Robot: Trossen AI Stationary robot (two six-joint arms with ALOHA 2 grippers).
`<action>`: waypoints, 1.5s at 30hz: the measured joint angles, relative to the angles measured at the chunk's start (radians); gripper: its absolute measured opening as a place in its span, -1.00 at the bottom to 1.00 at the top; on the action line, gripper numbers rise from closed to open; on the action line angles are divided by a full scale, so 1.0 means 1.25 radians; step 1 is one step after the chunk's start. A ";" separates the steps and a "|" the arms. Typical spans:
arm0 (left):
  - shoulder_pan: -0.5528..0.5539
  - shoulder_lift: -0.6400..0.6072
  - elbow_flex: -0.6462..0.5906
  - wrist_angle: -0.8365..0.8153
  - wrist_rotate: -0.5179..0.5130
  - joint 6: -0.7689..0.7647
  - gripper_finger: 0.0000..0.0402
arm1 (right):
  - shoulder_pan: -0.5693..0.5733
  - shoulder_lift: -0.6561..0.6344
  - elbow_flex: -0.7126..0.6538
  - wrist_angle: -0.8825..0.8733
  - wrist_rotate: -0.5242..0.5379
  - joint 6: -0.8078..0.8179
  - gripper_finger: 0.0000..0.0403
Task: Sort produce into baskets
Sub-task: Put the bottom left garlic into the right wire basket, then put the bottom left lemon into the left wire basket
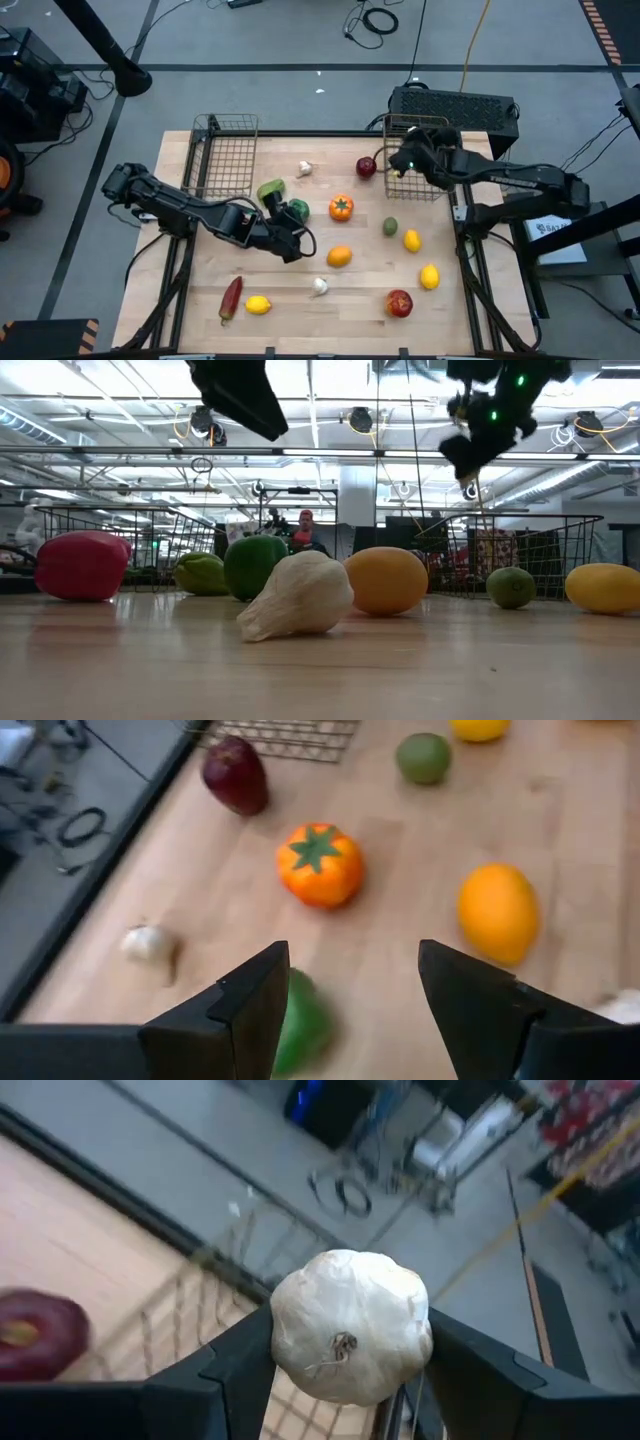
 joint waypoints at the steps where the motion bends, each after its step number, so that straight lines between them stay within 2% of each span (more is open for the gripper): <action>1: -0.005 0.000 0.000 0.001 0.007 -0.005 0.15 | -0.024 0.002 -0.012 0.004 -0.015 0.000 0.10; 9: -0.054 0.000 0.000 0.010 0.020 -0.032 0.15 | -0.159 0.002 -0.105 0.032 -0.023 0.051 0.10; 14: -0.063 0.000 0.000 0.011 0.020 -0.026 0.15 | -0.218 0.018 -0.179 0.163 -0.063 0.043 0.14; 18: -0.065 0.000 0.000 0.011 0.019 -0.042 0.15 | -0.239 0.045 -0.205 0.251 -0.111 0.022 0.20; 22: -0.068 0.000 0.000 0.014 0.019 -0.047 0.15 | -0.248 0.080 -0.205 0.285 -0.065 -0.007 0.24; 28: -0.067 0.000 0.000 0.016 0.018 -0.047 0.15 | -0.265 0.103 -0.205 0.329 -0.066 -0.042 0.25; 32: -0.068 0.000 0.000 0.011 0.016 -0.044 0.15 | -0.197 0.041 -0.205 0.307 -0.082 -0.042 0.25; 36: -0.067 0.000 -0.011 0.009 -0.015 -0.039 0.15 | -0.063 -0.095 -0.202 0.287 -0.088 -0.011 0.25; 41: -0.067 0.001 -0.036 0.006 -0.073 0.009 0.15 | 0.141 -0.268 -0.201 0.299 -0.213 0.069 0.25; 45: -0.067 0.001 -0.031 0.011 -0.105 0.053 0.15 | 0.266 -0.332 -0.201 0.336 -0.333 0.083 0.25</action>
